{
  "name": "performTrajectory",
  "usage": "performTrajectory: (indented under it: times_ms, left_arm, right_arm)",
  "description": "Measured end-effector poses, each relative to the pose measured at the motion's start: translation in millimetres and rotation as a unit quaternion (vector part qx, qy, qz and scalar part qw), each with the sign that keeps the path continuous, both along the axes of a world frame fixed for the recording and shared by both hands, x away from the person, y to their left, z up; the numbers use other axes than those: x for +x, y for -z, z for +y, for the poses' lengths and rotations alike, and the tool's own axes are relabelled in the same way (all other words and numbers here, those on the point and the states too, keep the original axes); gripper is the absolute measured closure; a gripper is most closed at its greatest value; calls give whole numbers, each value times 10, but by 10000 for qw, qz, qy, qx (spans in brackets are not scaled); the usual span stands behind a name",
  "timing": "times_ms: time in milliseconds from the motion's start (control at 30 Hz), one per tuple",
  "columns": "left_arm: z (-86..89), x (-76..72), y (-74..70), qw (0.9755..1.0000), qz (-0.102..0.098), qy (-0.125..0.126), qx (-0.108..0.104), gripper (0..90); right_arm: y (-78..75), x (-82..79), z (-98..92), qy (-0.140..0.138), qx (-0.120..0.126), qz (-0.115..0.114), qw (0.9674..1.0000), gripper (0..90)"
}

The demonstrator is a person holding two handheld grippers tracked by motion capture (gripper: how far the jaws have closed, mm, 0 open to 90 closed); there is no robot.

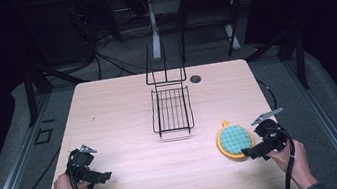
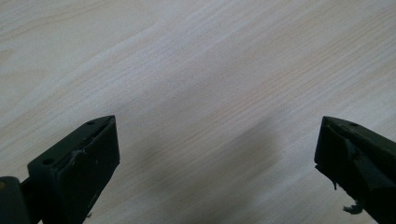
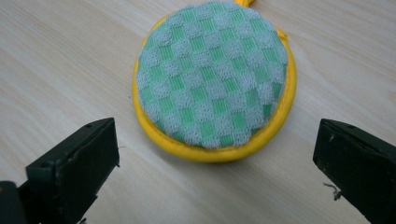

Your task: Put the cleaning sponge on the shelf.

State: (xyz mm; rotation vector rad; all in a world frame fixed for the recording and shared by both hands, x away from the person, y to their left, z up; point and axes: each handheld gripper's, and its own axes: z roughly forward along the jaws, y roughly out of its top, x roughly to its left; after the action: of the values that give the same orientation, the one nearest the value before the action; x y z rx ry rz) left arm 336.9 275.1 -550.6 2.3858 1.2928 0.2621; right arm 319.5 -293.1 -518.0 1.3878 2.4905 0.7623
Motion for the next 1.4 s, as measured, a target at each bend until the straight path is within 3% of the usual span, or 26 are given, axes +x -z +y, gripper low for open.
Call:
performTrajectory:
  times_ms: [167,367,433,667,1067,1400]
  left_arm:
    - [-3,0,4,10000,-12,-10,21,1]
    - [-11,4,13,9999,75,19,70,1]
    - [-15,3,26,9999,114,40,103,2]
    - [-19,15,39,9998,171,71,125,2]
    - [-18,3,34,9998,162,51,125,8]
    - [-20,9,50,9996,216,56,174,19]
  right_arm:
    - [5,101,39,-55,9,-23,10000,0]
    - [55,242,29,-34,212,128,9997,0]
    - [67,270,14,-15,289,141,9995,53]
    - [143,315,-22,73,155,223,9996,197]
    - [234,310,-30,56,12,343,9994,359]
    - [276,260,-7,260,-13,389,9989,516]
